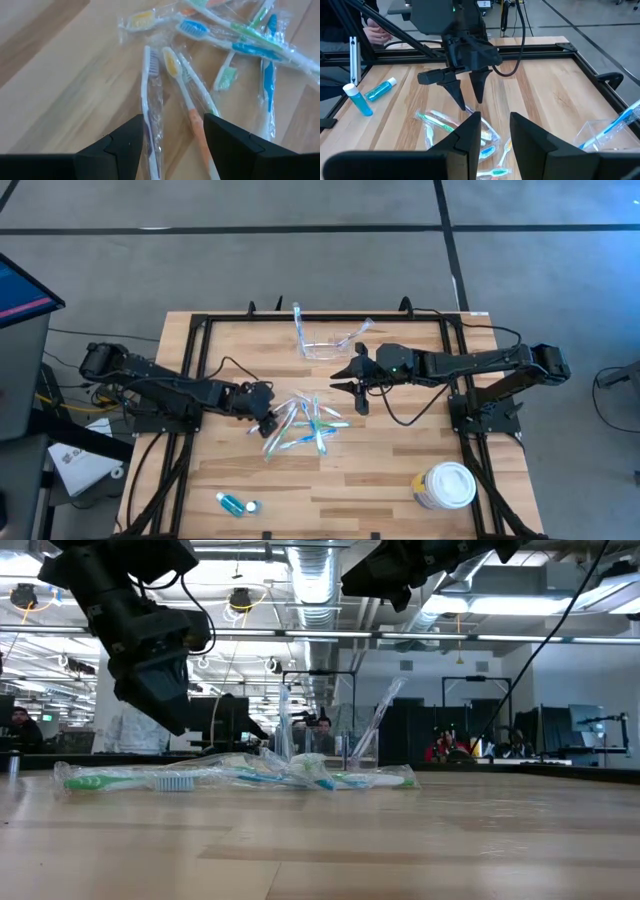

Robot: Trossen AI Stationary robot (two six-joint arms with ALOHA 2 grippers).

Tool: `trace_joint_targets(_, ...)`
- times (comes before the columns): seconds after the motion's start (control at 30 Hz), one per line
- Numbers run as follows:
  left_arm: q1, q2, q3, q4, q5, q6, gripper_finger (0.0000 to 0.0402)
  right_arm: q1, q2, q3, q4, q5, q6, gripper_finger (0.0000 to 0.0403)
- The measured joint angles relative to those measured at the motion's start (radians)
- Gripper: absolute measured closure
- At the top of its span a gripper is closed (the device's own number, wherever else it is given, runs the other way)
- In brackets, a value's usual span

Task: Pick & Place toothbrushing station
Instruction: Put the violet toothbrush into the transparent organizer

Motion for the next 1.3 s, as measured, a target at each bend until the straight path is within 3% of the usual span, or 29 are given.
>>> trace_joint_targets(0.57, -0.03, 0.01, 0.0, -0.052, -0.003, -0.054, 0.0202, 0.001, 0.0, 0.0, -0.003, 0.0, 0.016, 0.0307)
trace_joint_targets(1.3, -0.031, 0.149, 0.0, -0.049, -0.005, -0.082, 0.0206, 0.002, 0.0, 0.0, -0.005, 0.0, 0.017, 0.0307)
